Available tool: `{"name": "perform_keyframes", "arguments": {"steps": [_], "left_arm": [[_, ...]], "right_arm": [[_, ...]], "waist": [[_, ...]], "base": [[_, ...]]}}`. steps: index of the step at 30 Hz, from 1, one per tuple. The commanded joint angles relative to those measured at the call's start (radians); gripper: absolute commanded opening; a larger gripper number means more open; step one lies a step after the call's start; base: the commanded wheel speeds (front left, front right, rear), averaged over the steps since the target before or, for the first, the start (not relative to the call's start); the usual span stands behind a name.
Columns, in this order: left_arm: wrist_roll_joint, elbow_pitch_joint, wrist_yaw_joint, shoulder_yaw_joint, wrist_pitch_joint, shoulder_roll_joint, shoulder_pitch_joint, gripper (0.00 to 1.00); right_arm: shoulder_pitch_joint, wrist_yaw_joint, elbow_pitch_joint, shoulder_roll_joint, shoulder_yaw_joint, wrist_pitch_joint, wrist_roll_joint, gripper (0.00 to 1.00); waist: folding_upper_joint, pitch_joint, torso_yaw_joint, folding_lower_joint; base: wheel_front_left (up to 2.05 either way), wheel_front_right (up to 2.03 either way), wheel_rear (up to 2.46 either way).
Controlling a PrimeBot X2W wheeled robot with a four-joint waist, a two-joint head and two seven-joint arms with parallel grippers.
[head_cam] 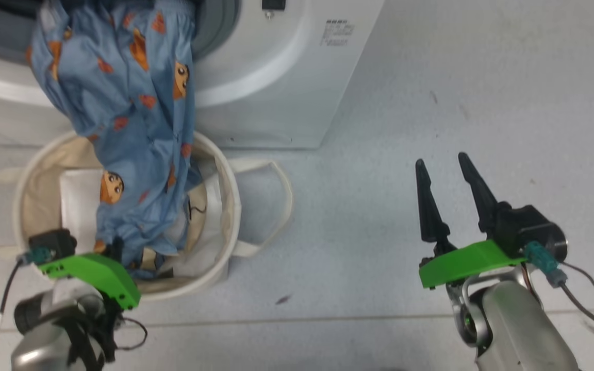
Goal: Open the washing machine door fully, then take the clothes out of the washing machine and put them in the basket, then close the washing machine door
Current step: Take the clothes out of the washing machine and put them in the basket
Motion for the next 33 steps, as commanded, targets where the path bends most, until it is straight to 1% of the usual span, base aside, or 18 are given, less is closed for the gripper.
{"name": "perform_keyframes", "arguments": {"steps": [1, 4, 10, 11, 12, 13, 14, 15, 19, 25, 28, 30, 33], "left_arm": [[-0.007, 0.009, -0.006, 0.025, -0.002, 0.04, -0.026, 0.0], [-0.03, 0.031, -0.006, 0.039, 0.015, 0.039, -0.048, 0.0], [-0.044, 0.048, -0.005, 0.045, 0.001, 0.043, -0.046, 0.0], [-0.047, 0.049, -0.005, 0.045, 0.005, 0.04, -0.042, 0.07], [-0.052, 0.05, -0.005, 0.046, 0.012, 0.035, -0.037, 0.39], [-0.051, 0.051, -0.005, 0.041, 0.015, 0.031, -0.032, 0.74], [-0.048, 0.051, -0.005, 0.036, 0.008, 0.03, -0.029, 0.99], [-0.049, 0.052, -0.005, 0.034, 0.0, 0.029, -0.025, 1.0], [-0.053, 0.052, -0.005, 0.027, -0.017, 0.024, -0.011, 1.0], [-0.024, 0.053, -0.006, -0.017, -0.071, 0.034, 0.012, 1.0], [0.013, 0.041, -0.006, -0.058, -0.106, 0.051, 0.017, 1.0], [0.006, 0.019, -0.006, -0.055, -0.121, 0.059, 0.023, 1.0], [-0.003, -0.034, -0.006, -0.042, -0.132, 0.089, 0.034, 1.0]], "right_arm": [[-0.017, 0.001, -0.041, 0.0, 0.017, -0.005, -0.011, 1.0], [-0.019, 0.001, -0.05, -0.001, 0.005, -0.005, -0.021, 1.0], [-0.018, 0.001, -0.054, 0.0, -0.005, -0.005, -0.019, 1.0], [-0.017, 0.001, -0.05, 0.0, -0.002, -0.005, -0.017, 1.0], [-0.017, 0.001, -0.044, 0.0, 0.0, -0.005, -0.016, 1.0], [-0.016, 0.001, -0.039, 0.0, 0.003, -0.005, -0.014, 1.0], [-0.016, 0.001, -0.036, 0.0, 0.006, -0.005, -0.012, 1.0], [-0.016, 0.001, -0.034, 0.0, 0.007, -0.005, -0.009, 1.0], [-0.016, 0.001, -0.028, 0.001, 0.012, -0.005, -0.005, 1.0], [-0.01, 0.001, -0.002, 0.001, 0.026, -0.005, 0.007, 1.0], [-0.004, 0.001, 0.011, 0.003, 0.029, -0.005, 0.015, 1.0], [0.004, 0.001, 0.02, 0.004, 0.032, -0.005, 0.026, 1.0], [0.017, 0.001, 0.043, 0.008, 0.038, -0.005, 0.045, 1.0]], "waist": [[0.0, 0.048, -0.004, 0.0], [0.0, 0.069, -0.007, 0.0], [0.0, 0.064, -0.013, 0.0], [0.0, 0.06, -0.014, 0.0], [0.0, 0.053, -0.014, 0.0], [0.0, 0.046, -0.013, 0.0], [0.0, 0.039, -0.012, 0.0], [0.0, 0.032, -0.011, 0.0], [0.0, 0.008, -0.008, 0.0], [0.0, -0.059, 0.002, 0.0], [0.0, -0.096, 0.01, 0.0], [0.0, -0.123, 0.016, 0.0], [0.0, -0.164, 0.023, 0.0]], "base": [[0.0, 0.0, 0.0], [0.0, 0.0, 0.0], [0.0, 0.0, 0.0], [0.0, 0.0, 0.0], [0.0, 0.0, 0.0], [0.0, 0.0, 0.0], [0.0, 0.0, 0.0], [0.0, 0.0, 0.0], [0.0, 0.0, 0.0], [0.0, 0.0, 0.0], [0.0, 0.0, 0.0], [0.0, 0.0, 0.0], [0.0, 0.0, 0.0]]}}
